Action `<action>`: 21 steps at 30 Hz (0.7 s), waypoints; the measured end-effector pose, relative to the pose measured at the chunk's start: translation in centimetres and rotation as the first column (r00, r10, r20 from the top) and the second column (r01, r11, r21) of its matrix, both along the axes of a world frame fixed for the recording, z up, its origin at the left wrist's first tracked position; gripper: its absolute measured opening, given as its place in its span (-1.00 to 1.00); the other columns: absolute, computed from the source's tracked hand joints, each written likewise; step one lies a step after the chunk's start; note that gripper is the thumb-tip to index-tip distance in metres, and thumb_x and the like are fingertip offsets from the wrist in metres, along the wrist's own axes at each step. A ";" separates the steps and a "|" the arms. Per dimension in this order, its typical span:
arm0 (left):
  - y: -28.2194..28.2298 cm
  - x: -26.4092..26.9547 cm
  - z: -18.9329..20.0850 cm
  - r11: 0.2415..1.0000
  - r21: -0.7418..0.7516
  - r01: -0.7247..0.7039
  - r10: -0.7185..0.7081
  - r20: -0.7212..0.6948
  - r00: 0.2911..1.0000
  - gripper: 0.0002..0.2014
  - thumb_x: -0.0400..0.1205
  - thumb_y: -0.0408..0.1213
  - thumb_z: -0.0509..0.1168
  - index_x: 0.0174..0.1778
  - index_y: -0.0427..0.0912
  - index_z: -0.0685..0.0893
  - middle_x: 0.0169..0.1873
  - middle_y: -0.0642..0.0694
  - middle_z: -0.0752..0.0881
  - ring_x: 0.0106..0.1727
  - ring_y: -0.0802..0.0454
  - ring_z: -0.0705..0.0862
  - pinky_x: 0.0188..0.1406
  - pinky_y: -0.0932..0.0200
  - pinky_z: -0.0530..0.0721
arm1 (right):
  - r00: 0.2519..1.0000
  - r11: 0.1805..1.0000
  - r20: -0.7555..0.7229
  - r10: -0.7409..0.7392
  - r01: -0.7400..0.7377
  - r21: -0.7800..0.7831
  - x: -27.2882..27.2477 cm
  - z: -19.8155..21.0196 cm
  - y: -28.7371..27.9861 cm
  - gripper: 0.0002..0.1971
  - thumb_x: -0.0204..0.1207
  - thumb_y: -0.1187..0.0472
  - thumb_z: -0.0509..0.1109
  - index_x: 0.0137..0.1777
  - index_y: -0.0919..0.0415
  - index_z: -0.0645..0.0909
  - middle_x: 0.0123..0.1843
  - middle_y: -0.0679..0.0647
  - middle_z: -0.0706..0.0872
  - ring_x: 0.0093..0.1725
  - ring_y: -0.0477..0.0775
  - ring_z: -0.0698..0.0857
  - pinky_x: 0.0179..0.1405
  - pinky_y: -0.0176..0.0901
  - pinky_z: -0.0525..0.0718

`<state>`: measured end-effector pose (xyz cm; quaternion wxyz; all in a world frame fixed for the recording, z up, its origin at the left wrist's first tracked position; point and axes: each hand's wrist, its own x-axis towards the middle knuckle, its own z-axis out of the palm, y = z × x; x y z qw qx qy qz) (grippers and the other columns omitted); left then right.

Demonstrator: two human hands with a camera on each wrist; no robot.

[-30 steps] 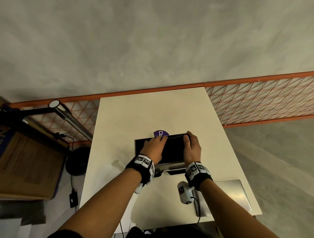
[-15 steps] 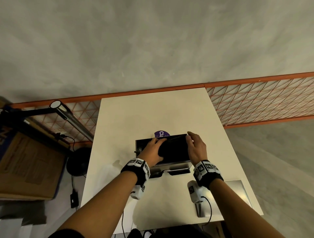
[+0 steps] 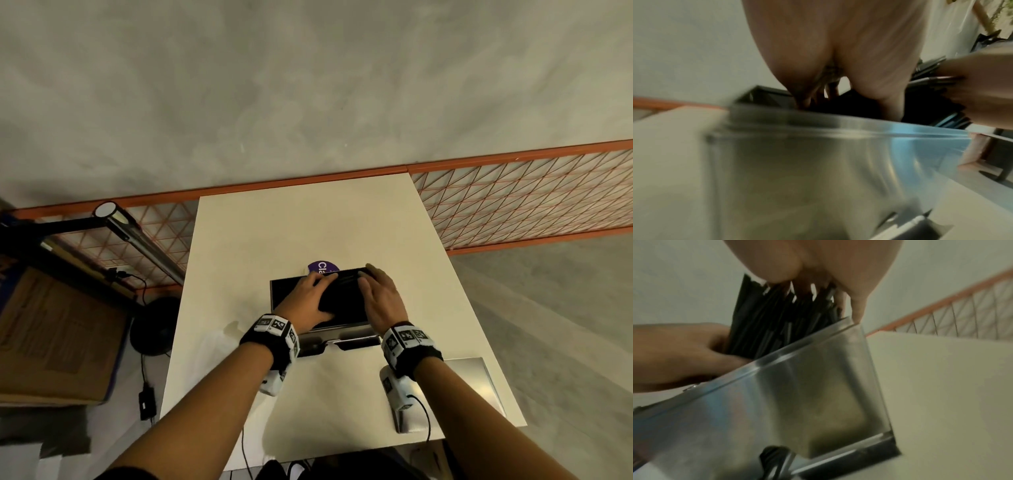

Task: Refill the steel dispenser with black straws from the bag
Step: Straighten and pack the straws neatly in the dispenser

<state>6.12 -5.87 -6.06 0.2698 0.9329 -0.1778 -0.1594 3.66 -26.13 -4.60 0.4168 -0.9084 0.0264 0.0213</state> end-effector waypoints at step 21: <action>-1.6 -3.2 -2.2 0.998 0.040 -0.058 0.047 0.228 0.973 0.15 0.38 0.41 0.44 0.78 0.00 0.06 0.62 -0.03 0.24 0.58 -0.14 0.34 0.64 -0.15 0.34 | 0.951 0.972 -0.251 -0.181 0.133 -0.195 -2.6 2.4 -1.7 -0.78 0.52 0.18 0.28 0.00 0.30 0.67 -0.01 0.21 0.71 -0.01 0.25 0.59 -0.10 -0.08 0.44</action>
